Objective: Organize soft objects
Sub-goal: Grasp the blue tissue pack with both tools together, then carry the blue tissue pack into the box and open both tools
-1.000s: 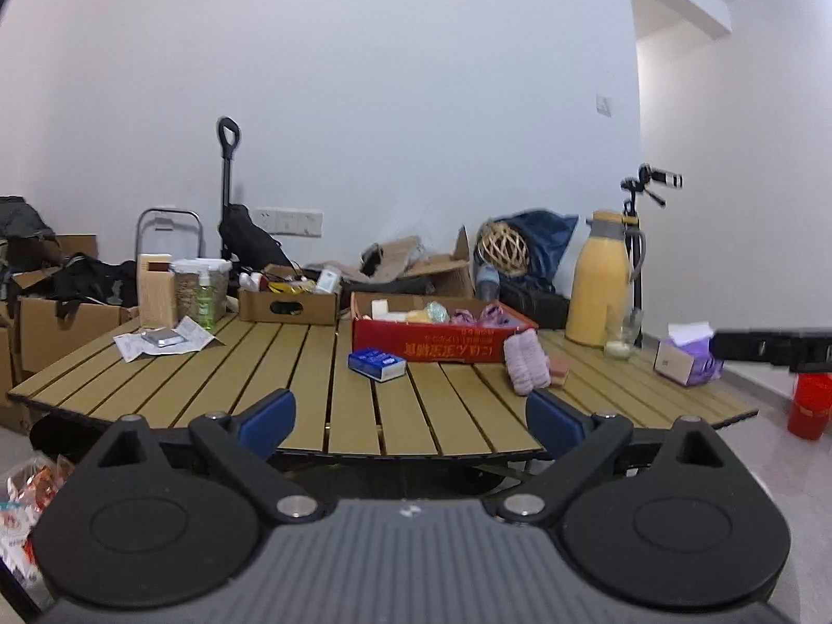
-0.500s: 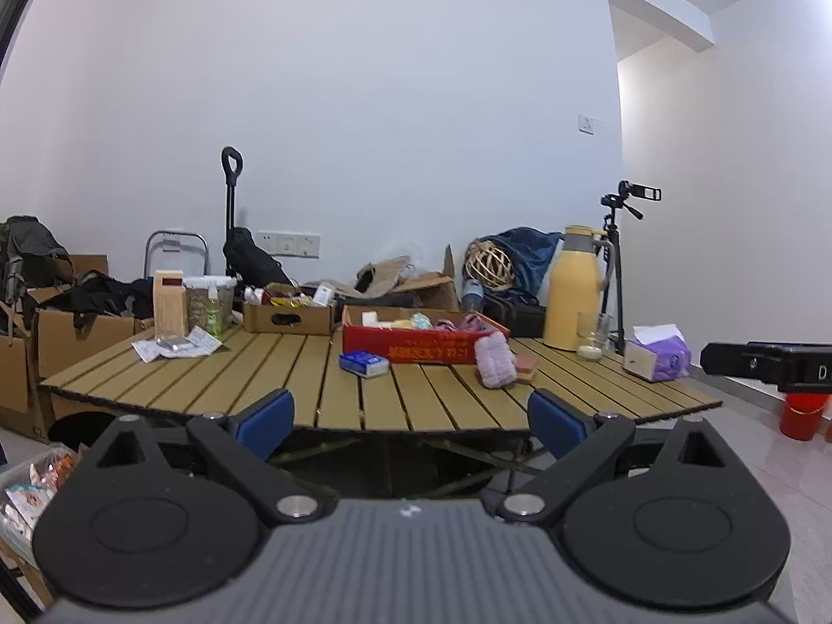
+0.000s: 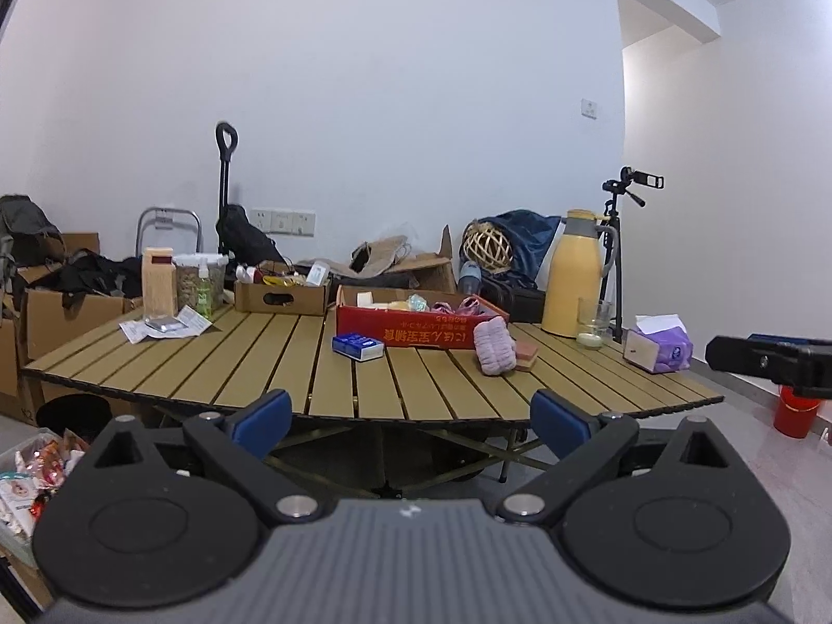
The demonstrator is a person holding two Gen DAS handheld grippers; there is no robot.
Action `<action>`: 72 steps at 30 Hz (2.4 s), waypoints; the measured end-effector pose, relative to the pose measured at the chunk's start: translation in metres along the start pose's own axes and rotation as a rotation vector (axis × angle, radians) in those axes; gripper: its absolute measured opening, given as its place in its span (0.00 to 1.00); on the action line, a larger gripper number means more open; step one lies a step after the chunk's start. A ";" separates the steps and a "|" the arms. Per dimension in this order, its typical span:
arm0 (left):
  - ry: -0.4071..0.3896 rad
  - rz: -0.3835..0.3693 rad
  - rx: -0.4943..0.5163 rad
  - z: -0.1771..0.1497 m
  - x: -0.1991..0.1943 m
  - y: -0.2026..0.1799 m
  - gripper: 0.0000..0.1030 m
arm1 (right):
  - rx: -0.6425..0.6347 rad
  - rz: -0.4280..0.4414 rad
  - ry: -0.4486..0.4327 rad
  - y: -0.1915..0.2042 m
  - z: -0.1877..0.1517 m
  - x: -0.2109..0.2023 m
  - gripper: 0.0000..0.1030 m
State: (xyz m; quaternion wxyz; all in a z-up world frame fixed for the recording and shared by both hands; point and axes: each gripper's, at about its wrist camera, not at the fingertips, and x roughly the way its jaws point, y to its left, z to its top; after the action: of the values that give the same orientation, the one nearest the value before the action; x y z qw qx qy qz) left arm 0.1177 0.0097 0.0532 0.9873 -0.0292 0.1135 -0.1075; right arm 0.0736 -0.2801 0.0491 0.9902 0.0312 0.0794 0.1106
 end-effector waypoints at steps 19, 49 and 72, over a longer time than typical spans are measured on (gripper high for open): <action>0.301 -0.116 -0.085 0.071 0.378 0.124 0.56 | 0.192 0.193 0.288 -0.016 0.011 0.352 0.48; 0.353 -0.212 -0.296 0.064 0.408 0.115 0.14 | 0.331 0.216 0.356 -0.027 0.020 0.493 0.13; 0.239 -0.322 -0.183 0.138 0.422 -0.017 0.14 | 0.277 0.145 0.149 -0.138 0.100 0.376 0.13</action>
State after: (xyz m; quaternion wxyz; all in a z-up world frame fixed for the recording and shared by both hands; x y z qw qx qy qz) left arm 0.5471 -0.0942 0.0974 0.9300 -0.1235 0.2330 -0.2559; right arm 0.4817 -0.3349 0.0799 0.9573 0.1646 0.1644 0.1717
